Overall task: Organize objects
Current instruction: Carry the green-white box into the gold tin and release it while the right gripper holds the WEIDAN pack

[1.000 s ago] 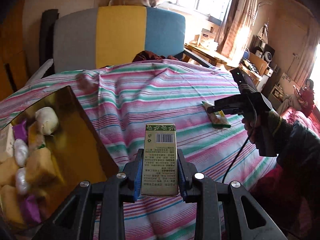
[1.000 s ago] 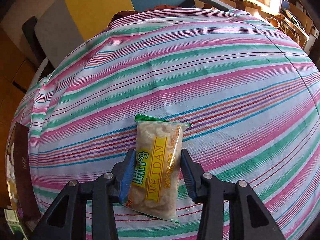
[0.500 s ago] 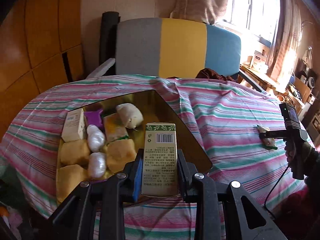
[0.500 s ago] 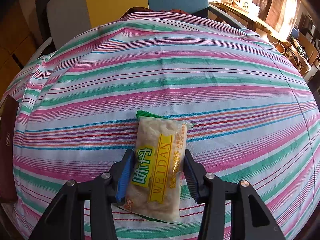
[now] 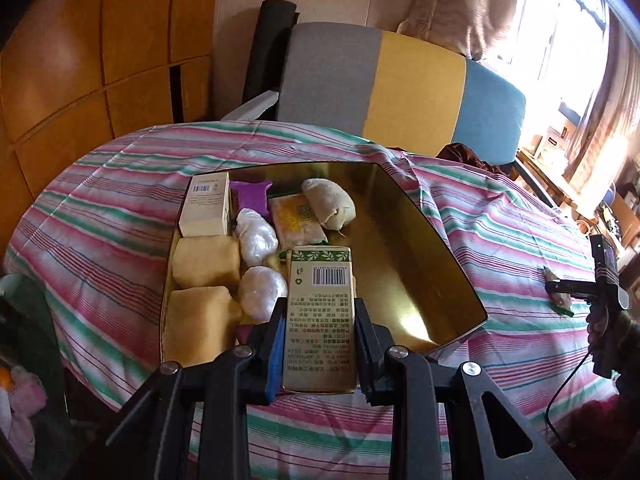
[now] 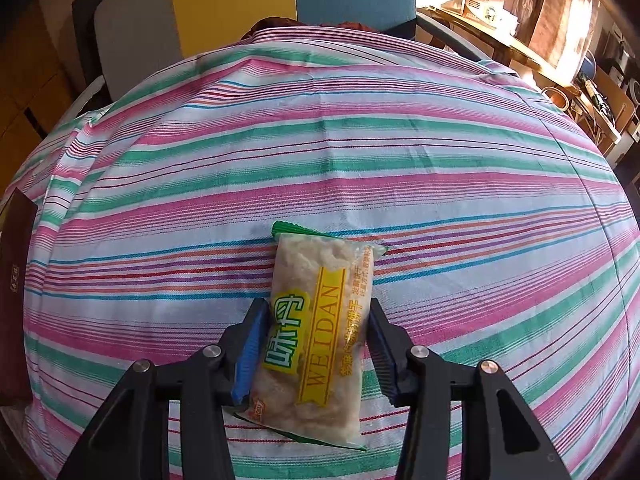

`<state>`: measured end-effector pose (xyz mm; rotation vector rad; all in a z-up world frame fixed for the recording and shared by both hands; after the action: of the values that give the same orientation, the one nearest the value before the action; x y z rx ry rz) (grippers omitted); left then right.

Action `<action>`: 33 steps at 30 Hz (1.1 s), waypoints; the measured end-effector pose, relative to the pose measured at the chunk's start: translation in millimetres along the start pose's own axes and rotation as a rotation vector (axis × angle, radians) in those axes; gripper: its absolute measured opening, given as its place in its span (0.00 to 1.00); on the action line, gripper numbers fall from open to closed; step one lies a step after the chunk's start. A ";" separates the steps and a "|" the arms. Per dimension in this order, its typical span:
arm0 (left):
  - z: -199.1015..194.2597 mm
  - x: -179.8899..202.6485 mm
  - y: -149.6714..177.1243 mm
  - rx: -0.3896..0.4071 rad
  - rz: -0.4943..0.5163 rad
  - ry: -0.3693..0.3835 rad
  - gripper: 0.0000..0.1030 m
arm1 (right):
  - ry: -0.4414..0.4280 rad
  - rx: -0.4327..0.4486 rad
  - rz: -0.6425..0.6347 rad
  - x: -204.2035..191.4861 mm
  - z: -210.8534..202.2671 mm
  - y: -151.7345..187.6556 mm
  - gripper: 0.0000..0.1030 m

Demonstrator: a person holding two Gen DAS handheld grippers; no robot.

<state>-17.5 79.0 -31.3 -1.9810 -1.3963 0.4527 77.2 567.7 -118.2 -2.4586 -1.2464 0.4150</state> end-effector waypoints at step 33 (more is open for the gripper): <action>116.1 49.1 -62.0 -0.135 0.001 0.026 0.35 | 0.034 0.005 -0.079 -10.0 0.5 -2.6 0.46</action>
<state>-114.1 174.3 -67.8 -2.0869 -1.4433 0.3398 69.5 561.1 -116.6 -2.3930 -1.3212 0.3535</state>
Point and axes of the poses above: each gripper's, at about its wrist camera, not at the fingertips, and z roughly the way its jaws point, x to its right, y to its underside, the point moved 1 cm from there along z, roughly the way its jaws point, and after that the axes turned 5 degrees about -y, right-handed, at the moved point
